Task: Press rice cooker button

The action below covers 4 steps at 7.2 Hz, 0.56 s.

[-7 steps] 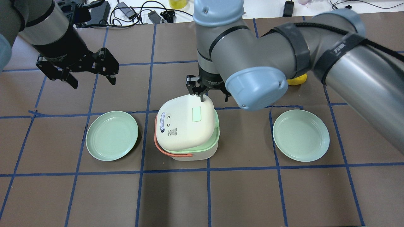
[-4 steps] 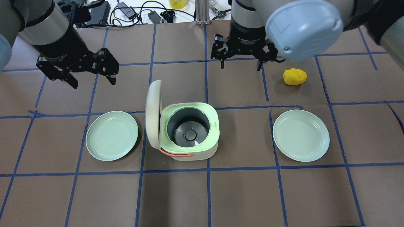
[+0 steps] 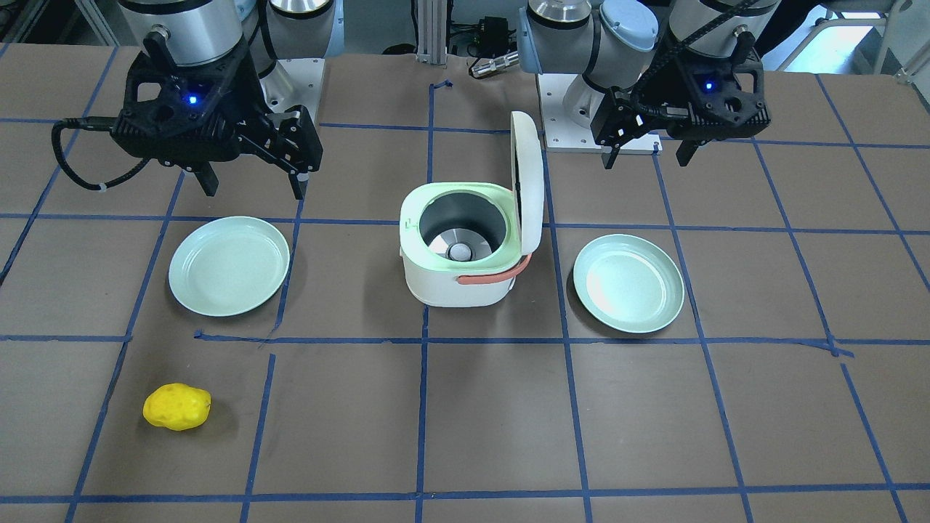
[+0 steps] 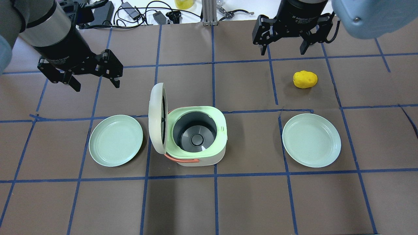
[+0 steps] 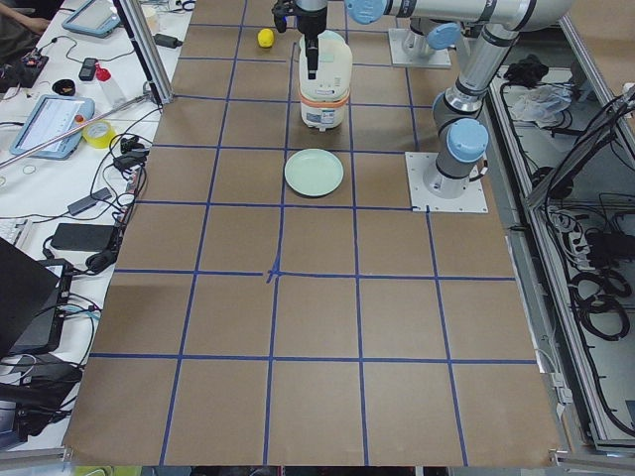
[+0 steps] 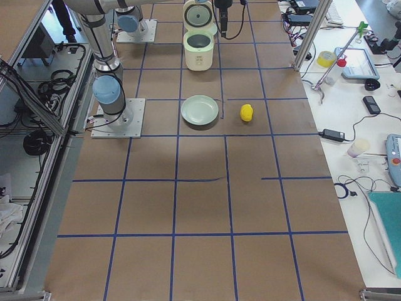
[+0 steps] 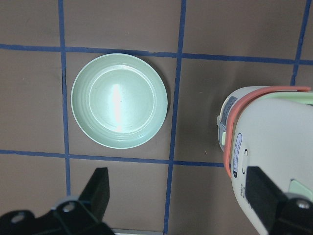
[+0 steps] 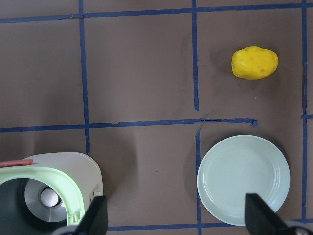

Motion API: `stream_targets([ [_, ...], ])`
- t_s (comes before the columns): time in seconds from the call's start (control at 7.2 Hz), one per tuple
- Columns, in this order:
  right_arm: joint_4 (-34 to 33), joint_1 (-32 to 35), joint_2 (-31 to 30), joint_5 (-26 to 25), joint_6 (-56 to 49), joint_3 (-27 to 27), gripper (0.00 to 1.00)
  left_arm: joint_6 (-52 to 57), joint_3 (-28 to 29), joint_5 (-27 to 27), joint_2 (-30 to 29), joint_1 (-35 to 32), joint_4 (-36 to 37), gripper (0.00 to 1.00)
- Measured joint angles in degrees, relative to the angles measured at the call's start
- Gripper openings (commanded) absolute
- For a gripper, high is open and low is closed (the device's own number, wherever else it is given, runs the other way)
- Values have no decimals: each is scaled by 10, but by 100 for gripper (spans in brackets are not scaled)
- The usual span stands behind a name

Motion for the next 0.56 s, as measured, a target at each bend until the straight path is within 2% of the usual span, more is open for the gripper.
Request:
stream_targets([
  [0.56,10,-2,-4,-2,-1,1,100,-1,0,0,0,0,0,100],
])
